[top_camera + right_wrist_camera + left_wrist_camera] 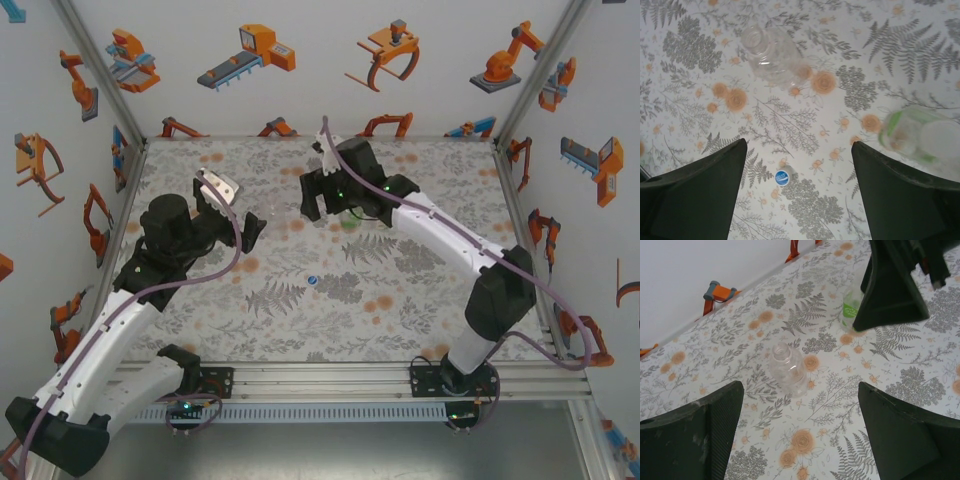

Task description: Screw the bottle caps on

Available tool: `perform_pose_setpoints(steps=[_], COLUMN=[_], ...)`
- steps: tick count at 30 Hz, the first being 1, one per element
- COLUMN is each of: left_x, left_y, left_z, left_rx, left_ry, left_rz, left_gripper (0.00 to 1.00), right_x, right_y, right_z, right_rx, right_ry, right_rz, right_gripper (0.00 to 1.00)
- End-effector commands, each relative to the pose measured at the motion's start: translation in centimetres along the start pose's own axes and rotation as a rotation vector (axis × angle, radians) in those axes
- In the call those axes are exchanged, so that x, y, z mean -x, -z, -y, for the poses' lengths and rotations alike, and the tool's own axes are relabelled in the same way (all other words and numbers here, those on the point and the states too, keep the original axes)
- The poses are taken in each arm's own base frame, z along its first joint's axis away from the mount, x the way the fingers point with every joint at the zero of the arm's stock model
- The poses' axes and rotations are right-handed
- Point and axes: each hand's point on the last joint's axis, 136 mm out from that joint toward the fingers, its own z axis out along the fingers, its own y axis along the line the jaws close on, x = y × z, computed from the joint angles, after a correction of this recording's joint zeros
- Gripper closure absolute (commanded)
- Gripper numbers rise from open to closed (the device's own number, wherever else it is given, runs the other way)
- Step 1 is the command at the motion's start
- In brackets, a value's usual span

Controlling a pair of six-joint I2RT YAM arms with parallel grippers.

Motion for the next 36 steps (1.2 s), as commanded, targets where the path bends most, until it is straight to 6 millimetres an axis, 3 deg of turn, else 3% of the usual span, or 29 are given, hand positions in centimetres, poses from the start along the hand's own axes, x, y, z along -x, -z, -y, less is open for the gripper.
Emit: perform_pose_setpoints(steps=[1, 2, 6, 14, 30, 36], left_x=[0.6, 0.6, 0.5, 0.2, 0.1, 0.1], left_y=[0.3, 0.3, 0.2, 0.2, 0.0, 0.0], left_z=[-0.3, -0.3, -0.3, -0.5, -0.3, -0.1], left_rx=[0.016, 0.016, 0.019, 0.027, 0.014, 0.006], left_ry=[-0.020, -0.022, -0.030, -0.045, -0.042, -0.037], left_rz=[0.031, 0.032, 0.029, 0.023, 0.021, 0.023], left_gripper=[0.13, 0.13, 0.13, 0.14, 0.13, 0.14], right_x=[1.8, 1.5, 0.5, 0.1, -0.4, -0.4], right_y=[-0.7, -1.4, -3.6, -5.8, -12.2, -13.8], right_z=[-1.5, -1.7, -2.4, -3.9, -4.5, -4.5], right_rx=[0.036, 0.044, 0.072, 0.185, 0.293, 0.303], right_ry=[0.037, 0.040, 0.076, 0.173, 0.140, 0.132], right_rz=[0.102, 0.103, 0.120, 0.453, 0.532, 0.528], right_gripper=[0.12, 0.01, 0.01, 0.07, 0.07, 0.14])
